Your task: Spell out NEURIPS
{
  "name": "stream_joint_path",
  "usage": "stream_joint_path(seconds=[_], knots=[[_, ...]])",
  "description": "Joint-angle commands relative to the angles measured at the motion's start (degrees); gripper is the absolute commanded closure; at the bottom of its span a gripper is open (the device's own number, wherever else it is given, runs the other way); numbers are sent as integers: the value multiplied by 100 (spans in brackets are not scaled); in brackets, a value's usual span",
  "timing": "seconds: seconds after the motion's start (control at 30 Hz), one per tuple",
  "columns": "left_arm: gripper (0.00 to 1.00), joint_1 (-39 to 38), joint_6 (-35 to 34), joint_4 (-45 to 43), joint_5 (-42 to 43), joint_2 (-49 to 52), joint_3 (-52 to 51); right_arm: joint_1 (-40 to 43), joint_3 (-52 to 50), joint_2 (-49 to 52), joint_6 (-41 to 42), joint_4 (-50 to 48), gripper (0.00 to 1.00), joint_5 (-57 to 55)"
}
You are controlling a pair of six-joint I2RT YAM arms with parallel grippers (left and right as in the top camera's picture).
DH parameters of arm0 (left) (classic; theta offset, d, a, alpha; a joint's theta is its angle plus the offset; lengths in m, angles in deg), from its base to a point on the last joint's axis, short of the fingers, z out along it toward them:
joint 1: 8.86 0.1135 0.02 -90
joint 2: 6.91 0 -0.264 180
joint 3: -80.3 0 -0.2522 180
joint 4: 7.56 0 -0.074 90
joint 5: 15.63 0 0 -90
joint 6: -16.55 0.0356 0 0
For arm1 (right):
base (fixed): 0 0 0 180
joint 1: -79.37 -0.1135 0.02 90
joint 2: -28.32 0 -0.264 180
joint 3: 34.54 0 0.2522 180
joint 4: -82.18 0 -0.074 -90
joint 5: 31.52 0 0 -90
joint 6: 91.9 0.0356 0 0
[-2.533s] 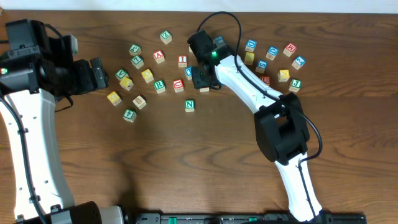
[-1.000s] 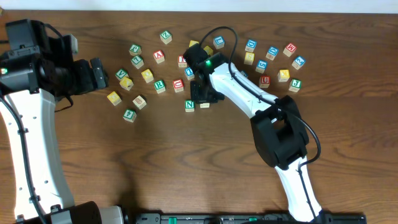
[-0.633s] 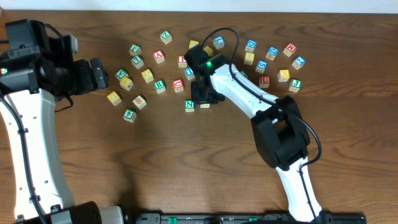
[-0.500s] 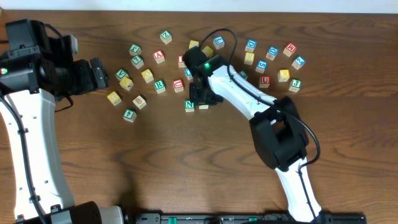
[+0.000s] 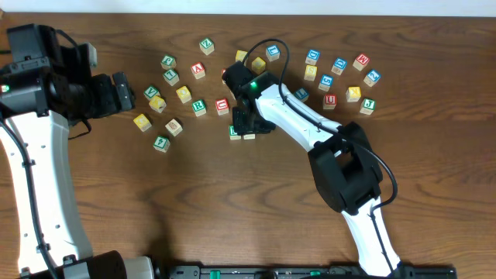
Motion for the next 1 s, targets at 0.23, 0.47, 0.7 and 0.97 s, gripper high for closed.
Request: stream_joint_path(seconds=[0.23, 0.47, 0.7, 0.97], knots=[[2, 13, -7, 0, 68, -39, 136, 50, 603, -142, -350, 474, 60, -44], [2, 13, -7, 0, 68, -37, 136, 170, 1362, -142, -549, 988, 52, -94], [2, 13, -7, 0, 68, -37, 136, 127, 1510, -118, -645, 146, 45, 337], [2, 15, -7, 0, 68, -39, 136, -63, 1429, -26, -1073, -992, 42, 225]])
